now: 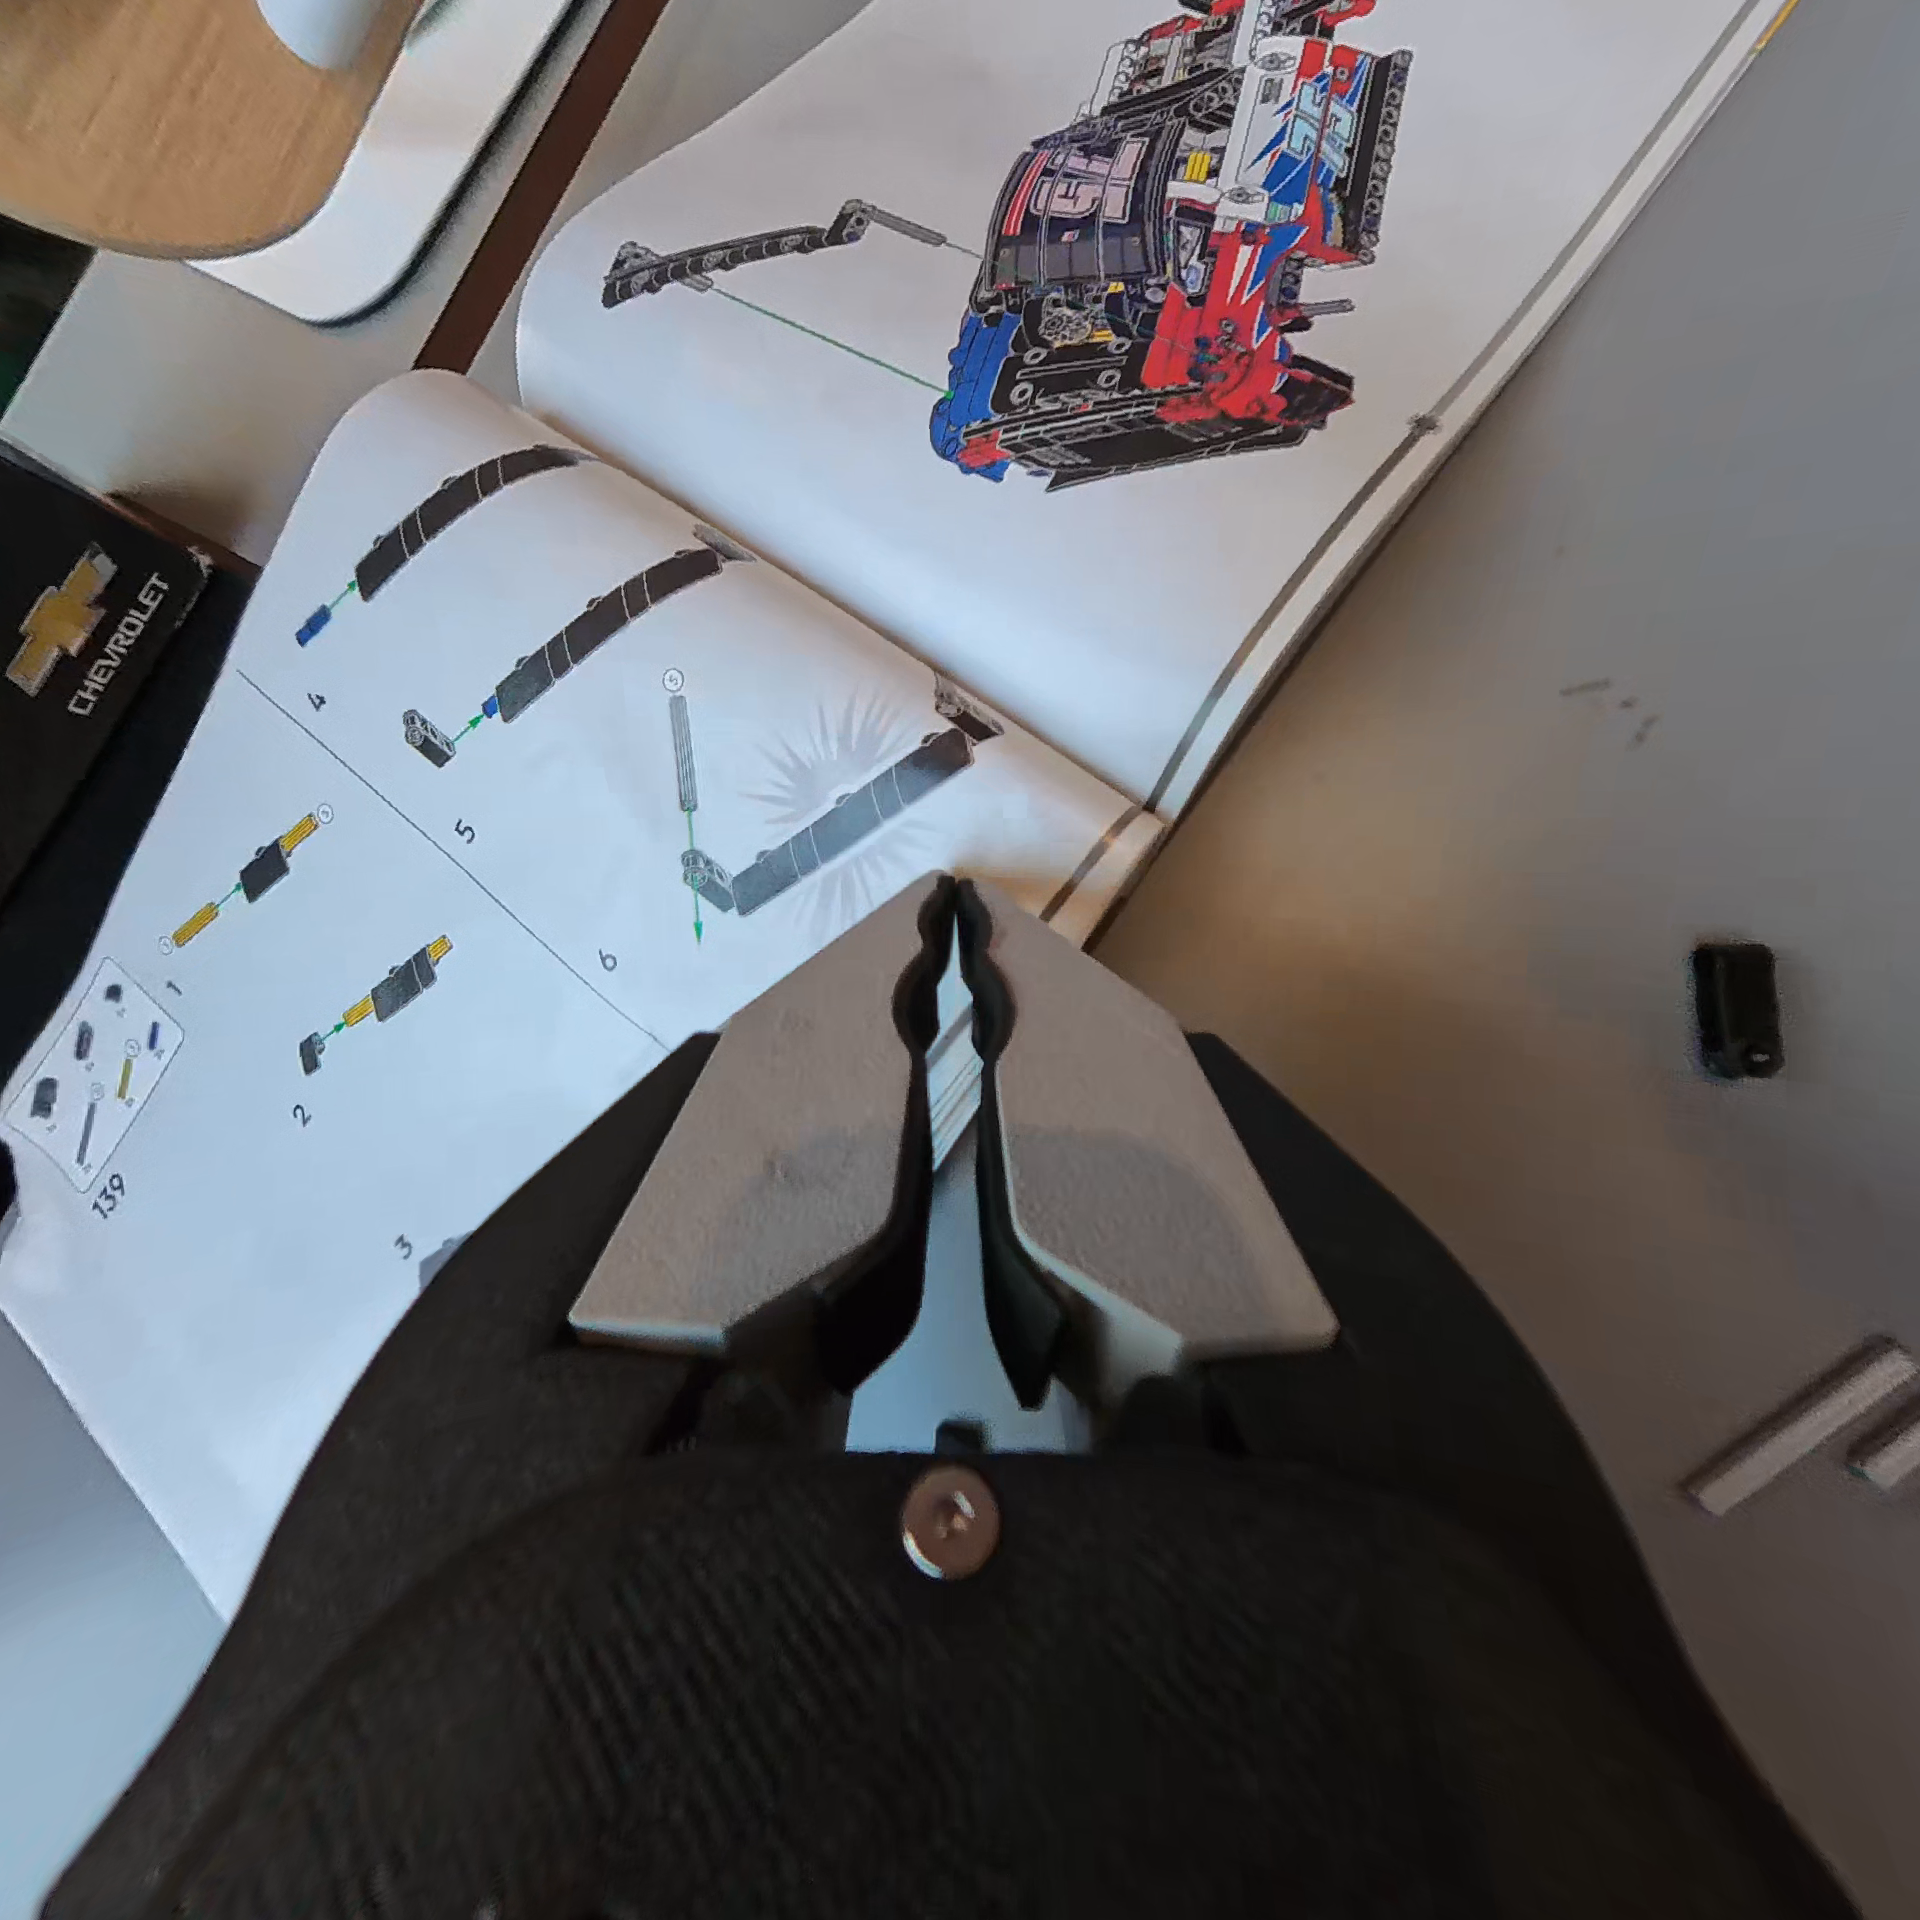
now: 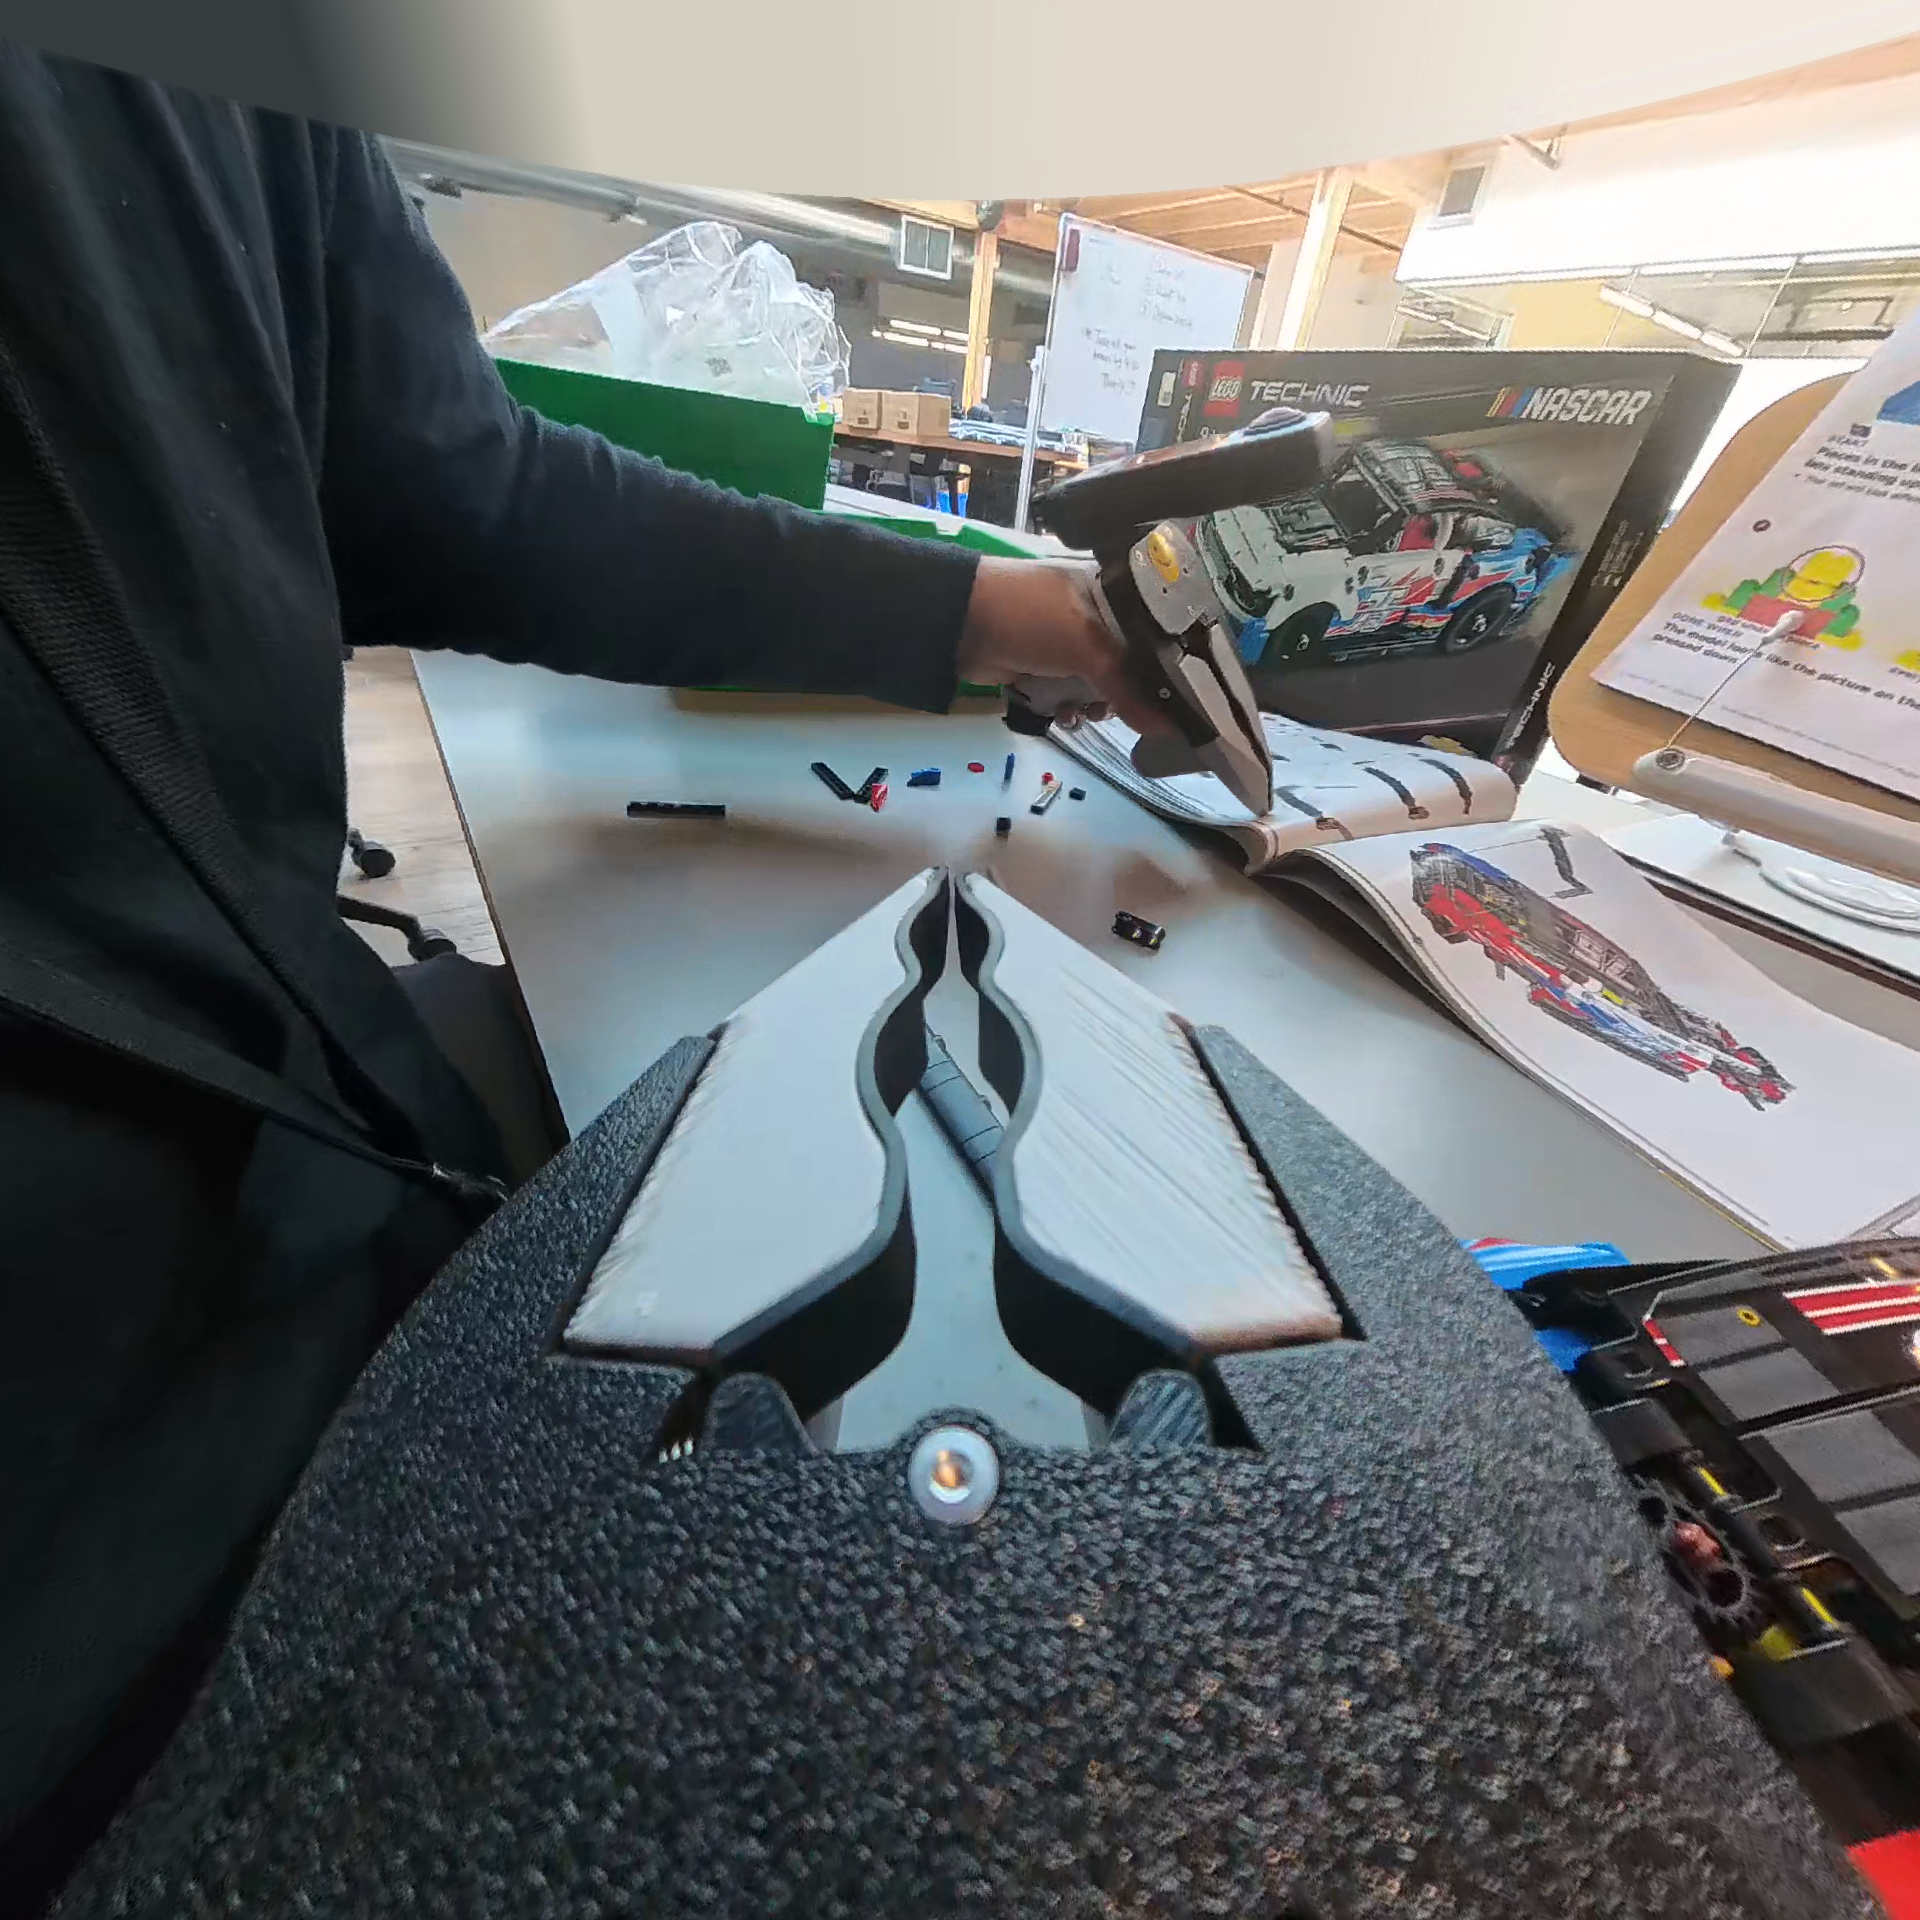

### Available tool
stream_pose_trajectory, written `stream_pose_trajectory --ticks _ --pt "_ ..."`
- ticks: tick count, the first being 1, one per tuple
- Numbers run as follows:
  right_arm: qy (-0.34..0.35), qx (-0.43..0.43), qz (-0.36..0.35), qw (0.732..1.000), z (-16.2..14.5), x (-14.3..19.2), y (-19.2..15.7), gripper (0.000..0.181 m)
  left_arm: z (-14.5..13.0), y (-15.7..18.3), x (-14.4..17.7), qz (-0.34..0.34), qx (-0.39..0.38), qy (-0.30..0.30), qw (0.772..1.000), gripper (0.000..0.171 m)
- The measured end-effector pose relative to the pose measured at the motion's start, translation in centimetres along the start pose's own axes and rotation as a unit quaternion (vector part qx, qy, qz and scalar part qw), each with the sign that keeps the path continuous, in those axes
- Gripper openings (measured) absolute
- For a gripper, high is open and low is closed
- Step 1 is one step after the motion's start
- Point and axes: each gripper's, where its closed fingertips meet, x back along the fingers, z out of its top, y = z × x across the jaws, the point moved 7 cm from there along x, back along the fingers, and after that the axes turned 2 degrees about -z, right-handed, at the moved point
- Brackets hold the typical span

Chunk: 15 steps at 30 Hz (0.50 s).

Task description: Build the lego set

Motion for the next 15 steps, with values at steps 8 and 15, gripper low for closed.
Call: stream_pose_trajectory --ticks 8,15 --pt "-0.016 0.003 0.024 1.0 -0.3 -0.9 0.1 0.0 -0.5 0.1 0.2 -0.003 0.015 0.019 1.0 0.0" --pt "0.011 -0.027 -0.006 1.0 0.0 -0.6 1.4 0.0 -0.6 0.2 0.7 -0.003 0.031 0.044 0.999 0.0"
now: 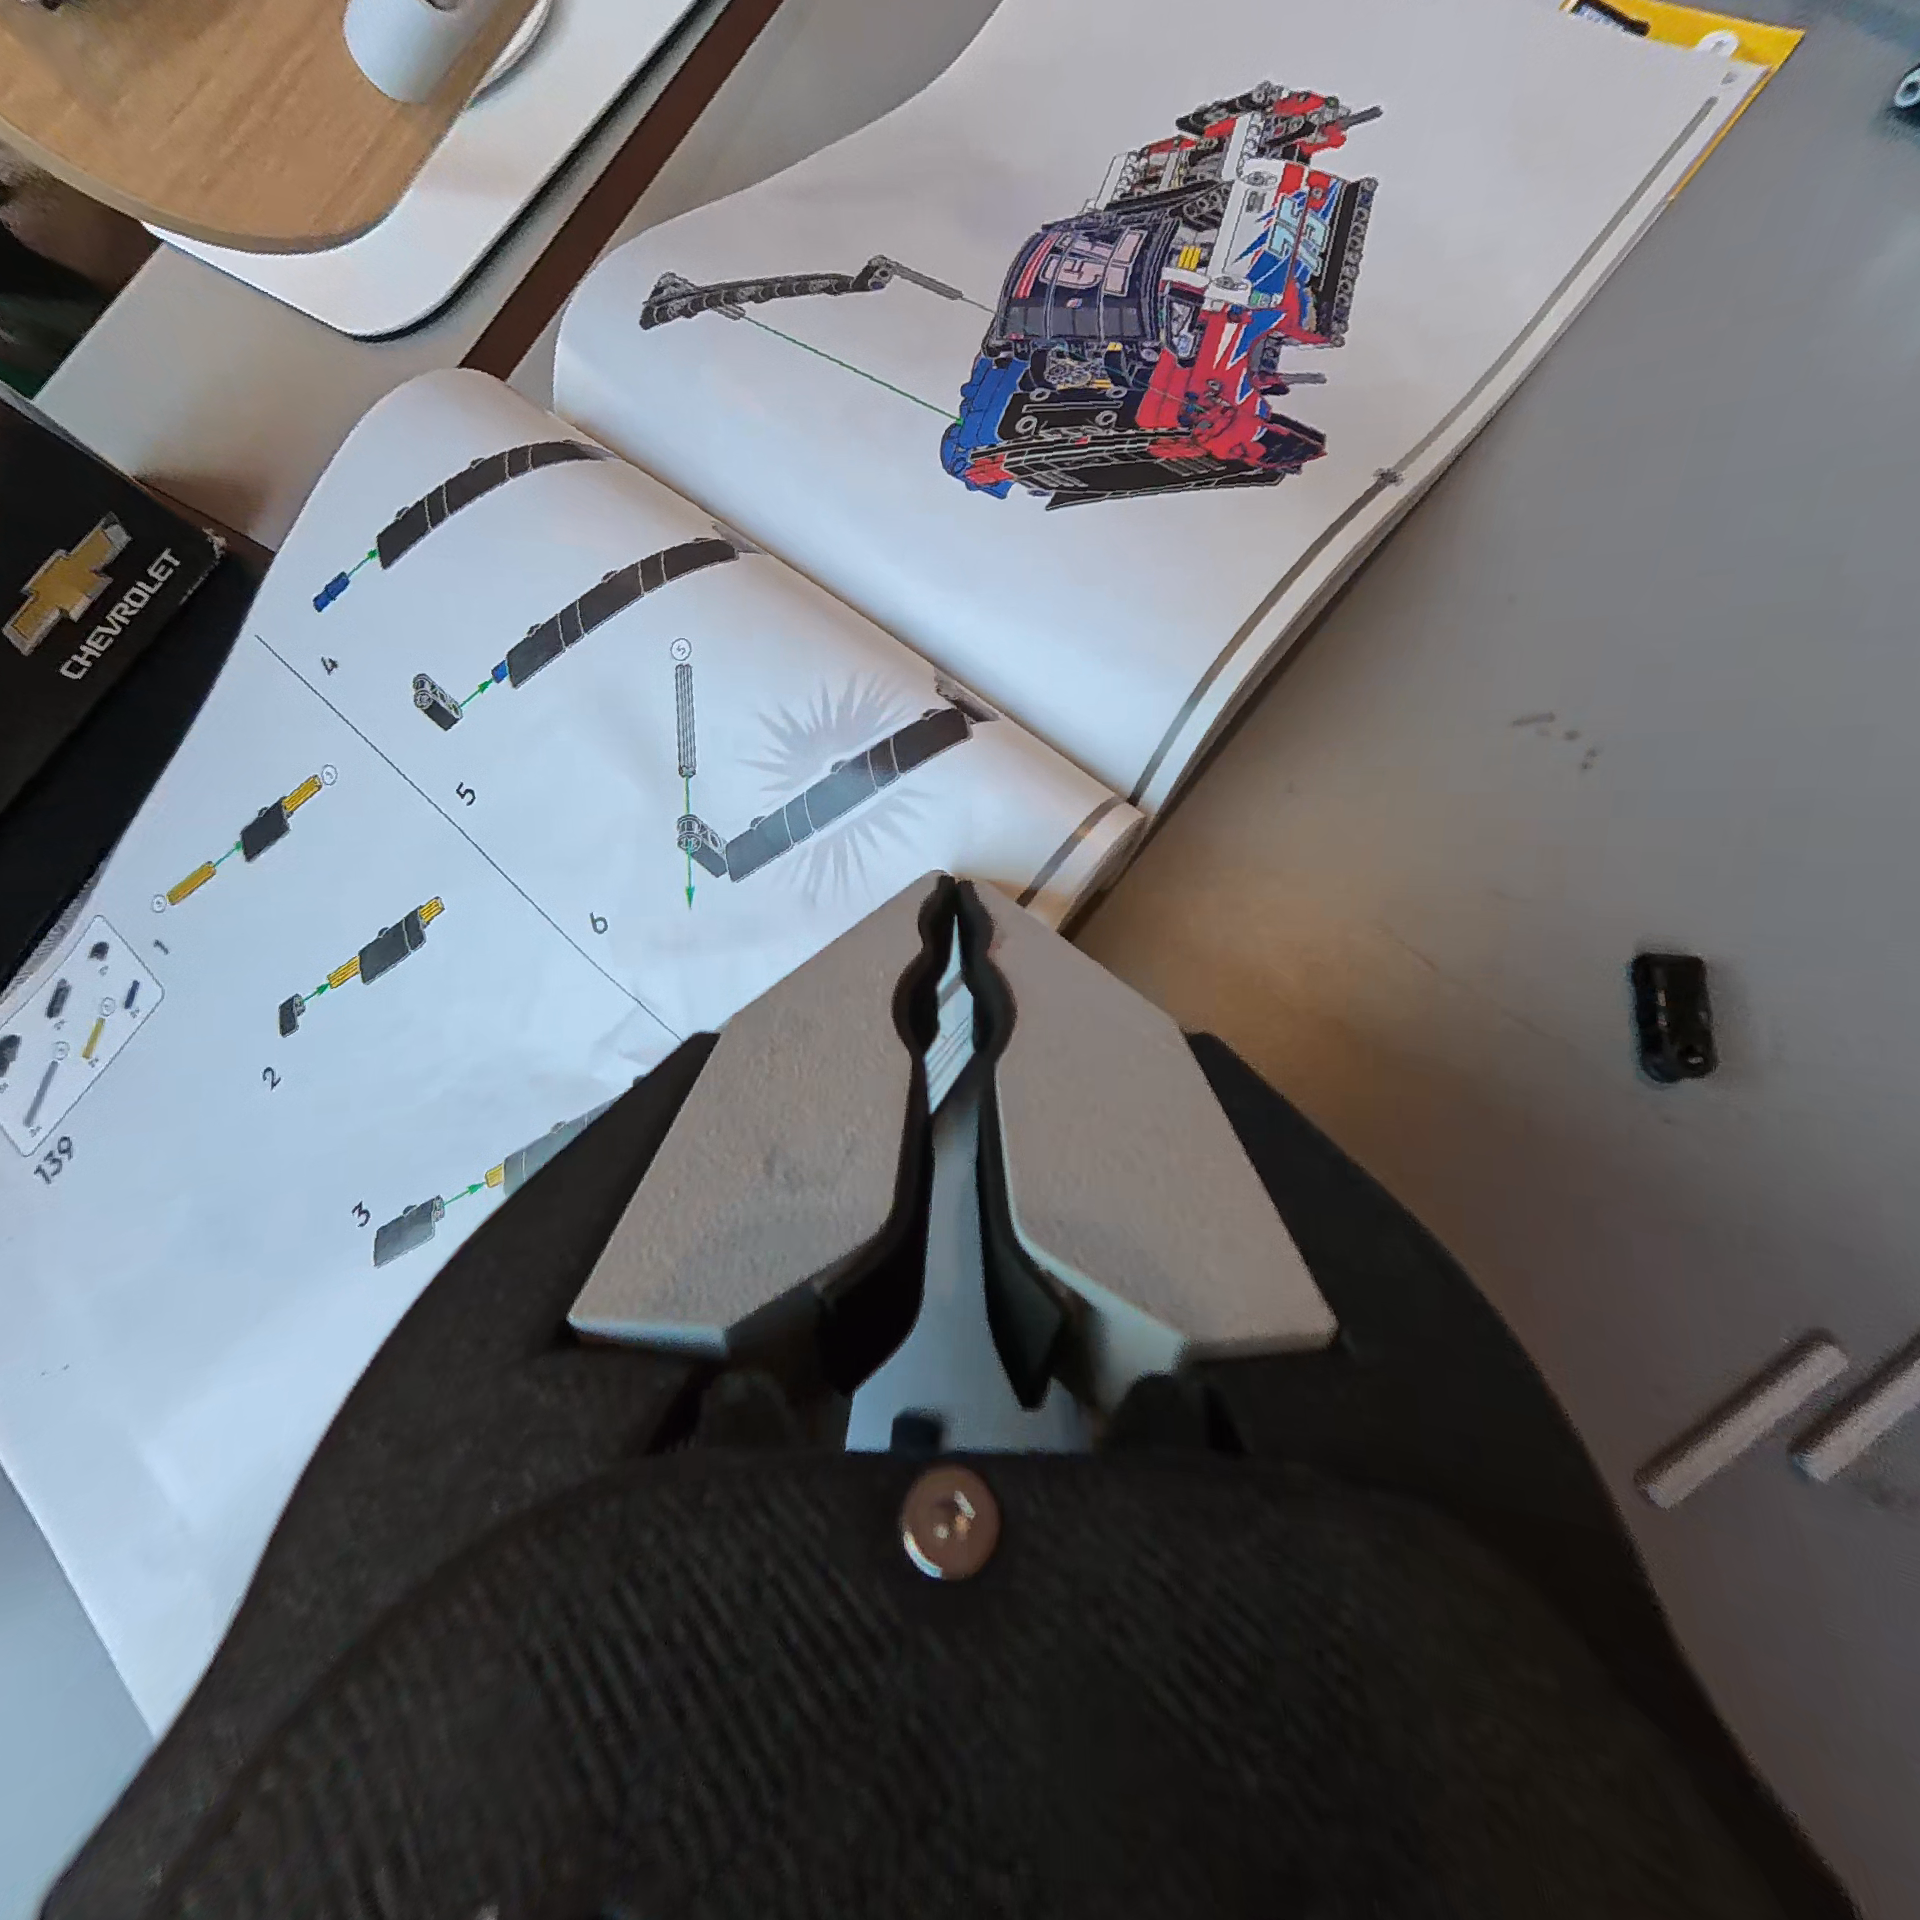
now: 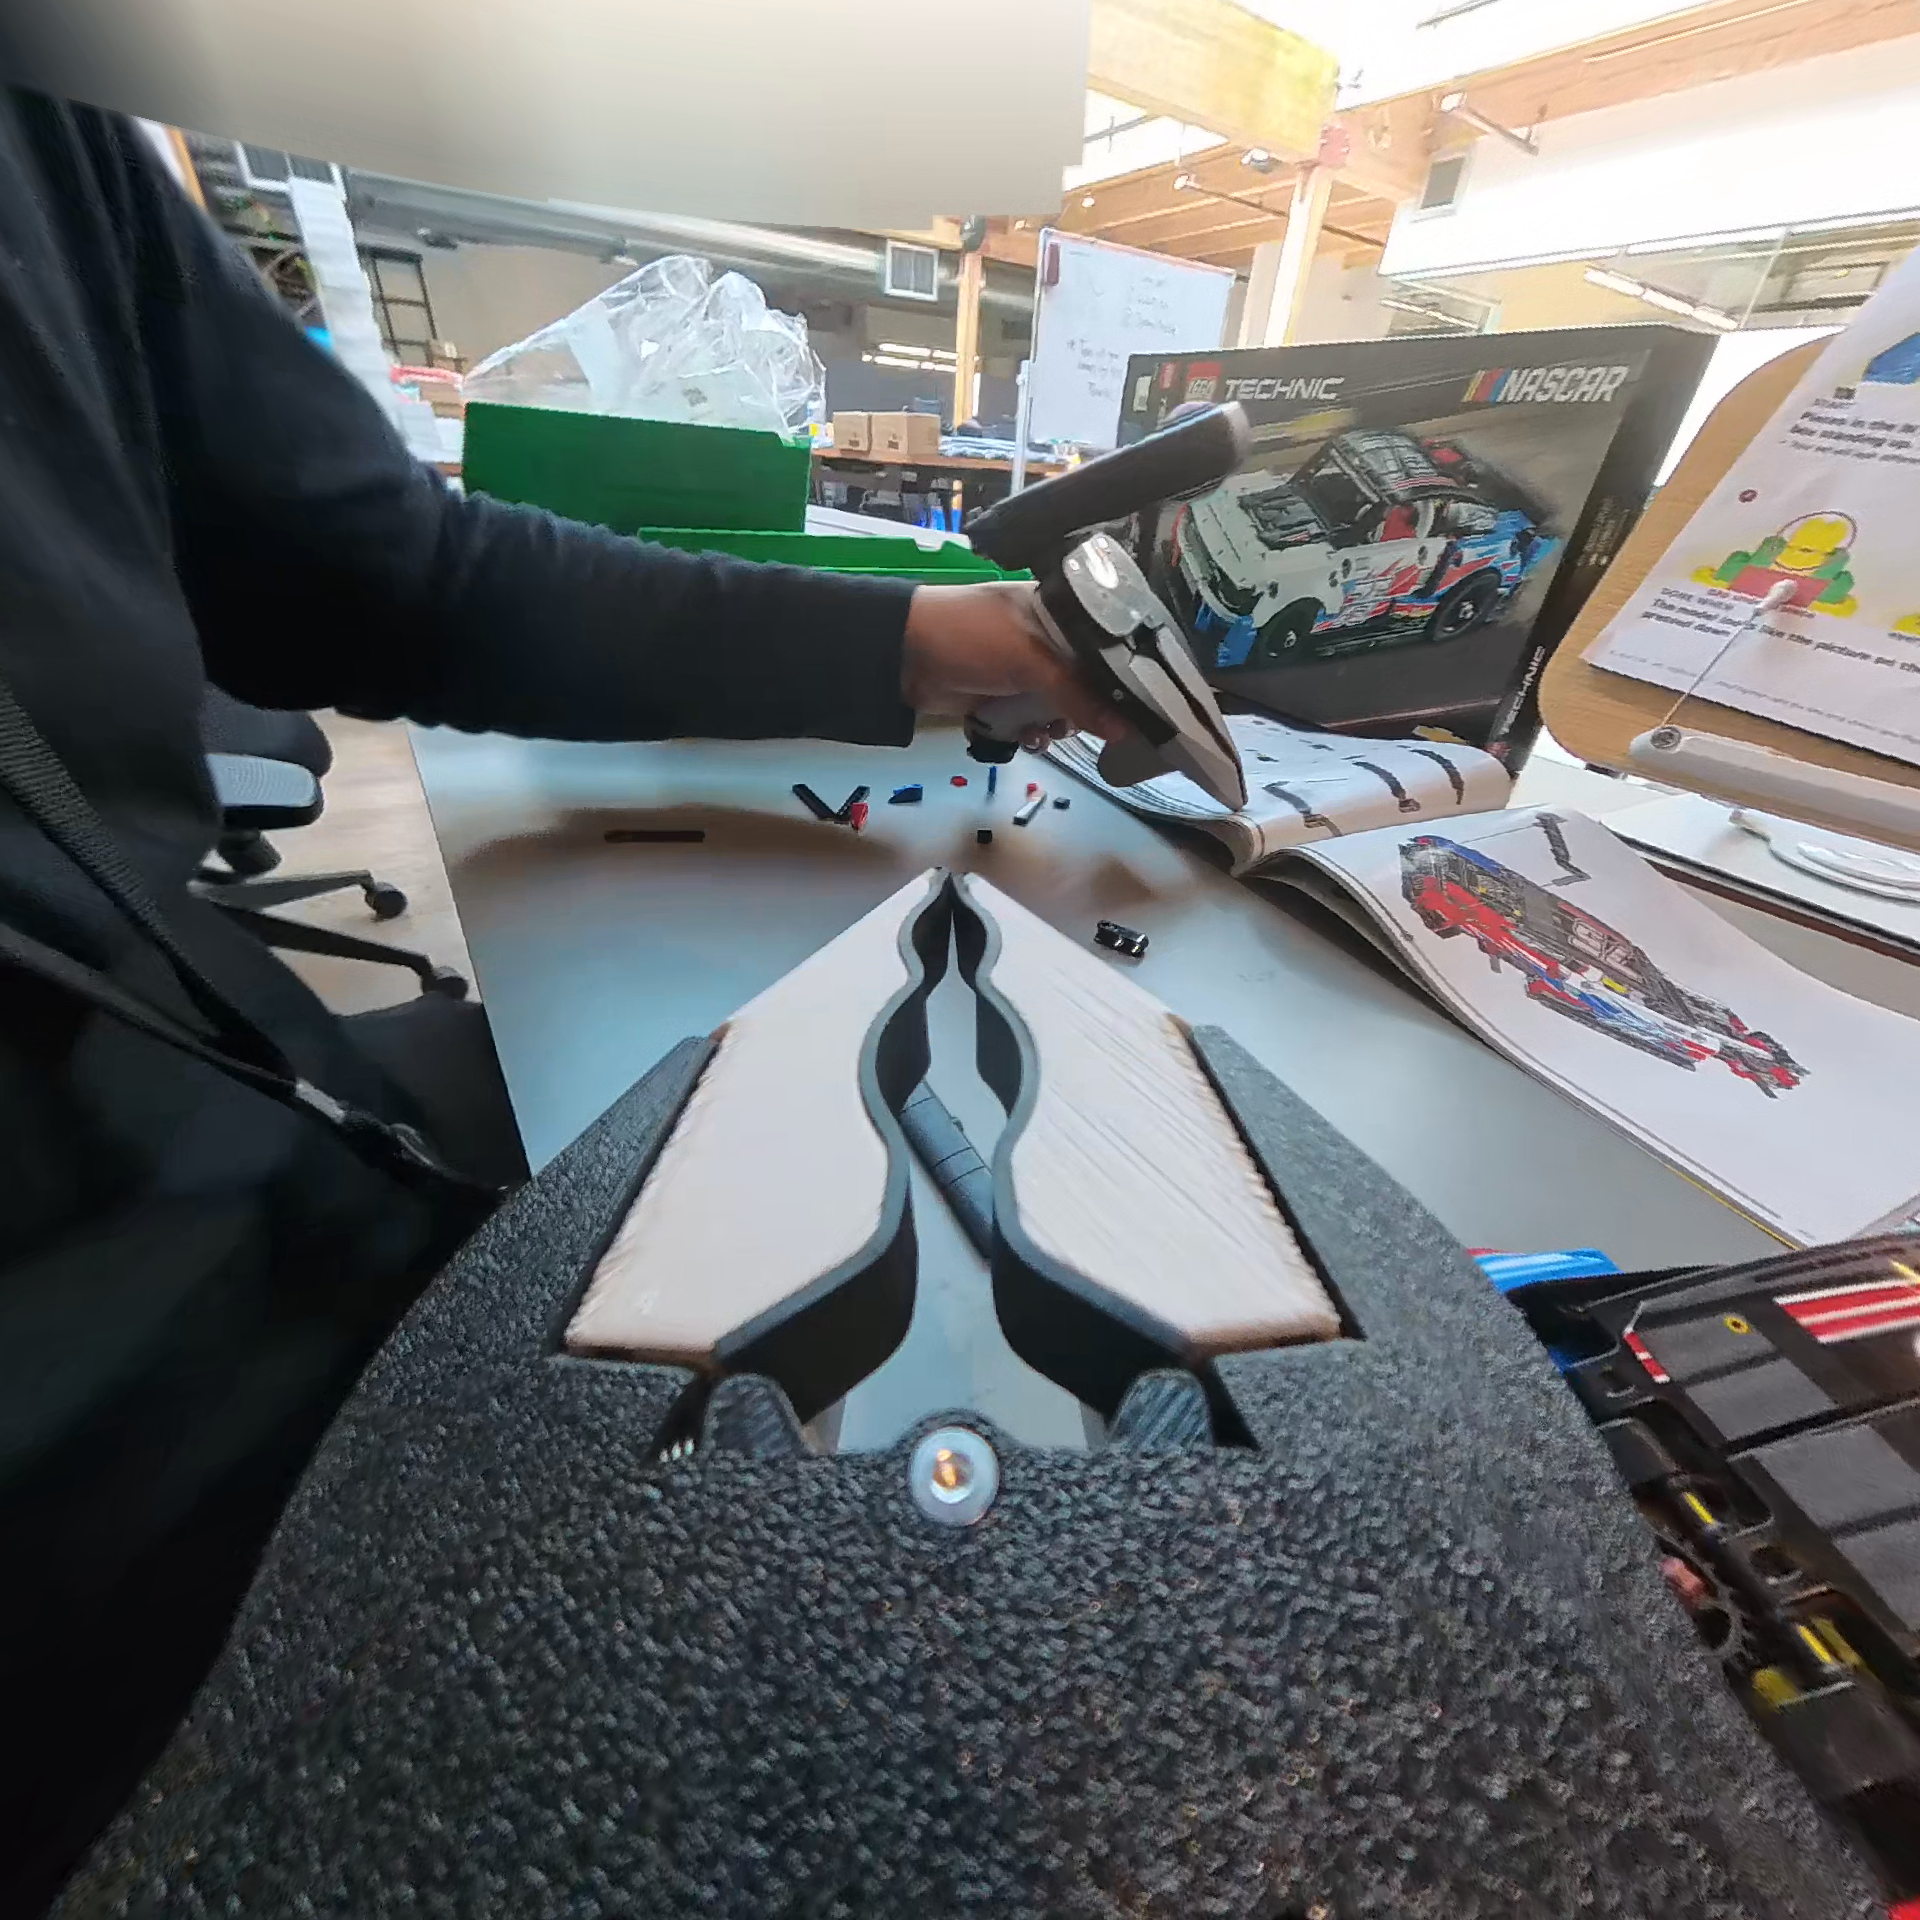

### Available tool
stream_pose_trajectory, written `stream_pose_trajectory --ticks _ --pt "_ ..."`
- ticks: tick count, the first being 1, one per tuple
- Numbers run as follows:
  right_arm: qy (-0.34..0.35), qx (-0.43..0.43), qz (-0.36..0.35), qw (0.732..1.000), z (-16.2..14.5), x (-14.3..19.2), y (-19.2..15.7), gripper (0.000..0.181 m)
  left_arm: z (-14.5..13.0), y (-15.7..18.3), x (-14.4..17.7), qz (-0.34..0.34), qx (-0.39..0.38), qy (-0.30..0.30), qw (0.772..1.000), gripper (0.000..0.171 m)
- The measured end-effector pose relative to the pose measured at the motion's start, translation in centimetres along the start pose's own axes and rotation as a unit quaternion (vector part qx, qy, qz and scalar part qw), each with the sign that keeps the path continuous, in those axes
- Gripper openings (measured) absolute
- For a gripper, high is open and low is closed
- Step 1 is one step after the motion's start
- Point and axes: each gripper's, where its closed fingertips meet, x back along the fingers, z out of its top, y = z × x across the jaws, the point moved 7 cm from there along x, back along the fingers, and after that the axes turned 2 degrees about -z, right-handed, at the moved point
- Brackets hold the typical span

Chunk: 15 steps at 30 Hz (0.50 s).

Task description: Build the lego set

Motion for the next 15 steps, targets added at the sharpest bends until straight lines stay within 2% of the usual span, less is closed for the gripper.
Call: stream_pose_trajectory --ticks 6,10,15 --pt "0.021 -0.029 -0.024 0.999 0.2 0.4 0.9 0.003 0.2 1.3 3.0 -0.016 -0.003 0.027 1.0 0.008" --pt "0.007 -0.023 -0.031 0.999 0.0 0.1 0.8 0.008 0.1 4.2 5.3 -0.069 -0.001 0.042 0.997 0.017" --pt "-0.01 -0.01 -0.036 0.999 -0.1 -0.3 0.6 0.008 -1.1 9.0 4.5 -0.128 -0.041 0.0 0.991 0.022"
